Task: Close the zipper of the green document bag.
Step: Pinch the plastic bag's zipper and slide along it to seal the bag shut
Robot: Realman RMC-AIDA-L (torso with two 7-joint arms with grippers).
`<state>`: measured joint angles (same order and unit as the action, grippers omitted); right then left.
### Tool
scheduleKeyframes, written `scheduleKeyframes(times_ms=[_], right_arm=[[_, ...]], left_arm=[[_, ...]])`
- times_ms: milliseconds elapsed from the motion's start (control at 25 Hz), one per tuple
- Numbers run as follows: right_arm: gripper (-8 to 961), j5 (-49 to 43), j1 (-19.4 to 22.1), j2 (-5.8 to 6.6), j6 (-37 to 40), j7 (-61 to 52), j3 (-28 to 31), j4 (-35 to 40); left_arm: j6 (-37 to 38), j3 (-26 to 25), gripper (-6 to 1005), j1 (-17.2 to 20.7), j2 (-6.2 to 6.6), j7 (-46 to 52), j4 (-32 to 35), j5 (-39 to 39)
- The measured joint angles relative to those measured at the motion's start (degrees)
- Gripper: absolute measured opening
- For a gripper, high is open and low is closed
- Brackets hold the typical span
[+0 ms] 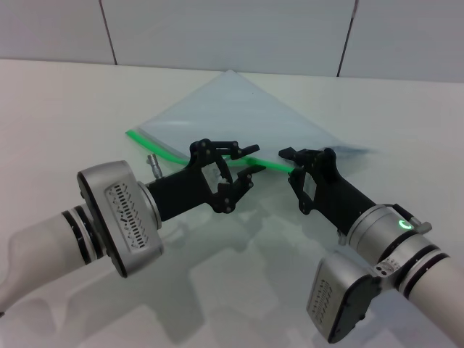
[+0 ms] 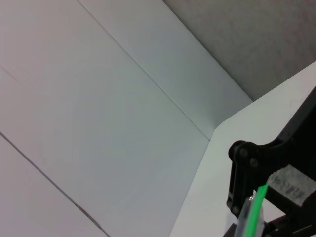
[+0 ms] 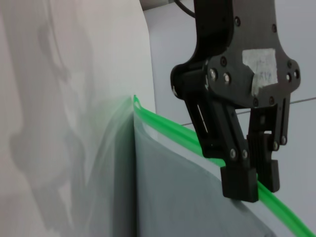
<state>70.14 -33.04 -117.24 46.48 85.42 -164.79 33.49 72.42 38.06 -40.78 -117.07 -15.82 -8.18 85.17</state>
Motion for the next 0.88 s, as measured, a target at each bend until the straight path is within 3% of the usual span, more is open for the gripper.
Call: scheduleKeyframes(times_ms=[160,720,880], right_arm=[[50,-0.1,0.0,0.0,-0.2,0.0,0.0,-0.1],[51,-1.6,0.2,-0.02,-0.4,0.1,0.0,-0.3],[51,-1.7,0.2,-0.09,-0.4,0.1,0.0,-0.3]], left_arm=[[0.0,0.0,232,0.0,0.0,0.0,0.0,0.0],[-0.1,0.0,210,0.0,0.0,0.0,0.0,0.7],[-0.1,0.0,160,0.0,0.0,0.0,0.0,0.7]])
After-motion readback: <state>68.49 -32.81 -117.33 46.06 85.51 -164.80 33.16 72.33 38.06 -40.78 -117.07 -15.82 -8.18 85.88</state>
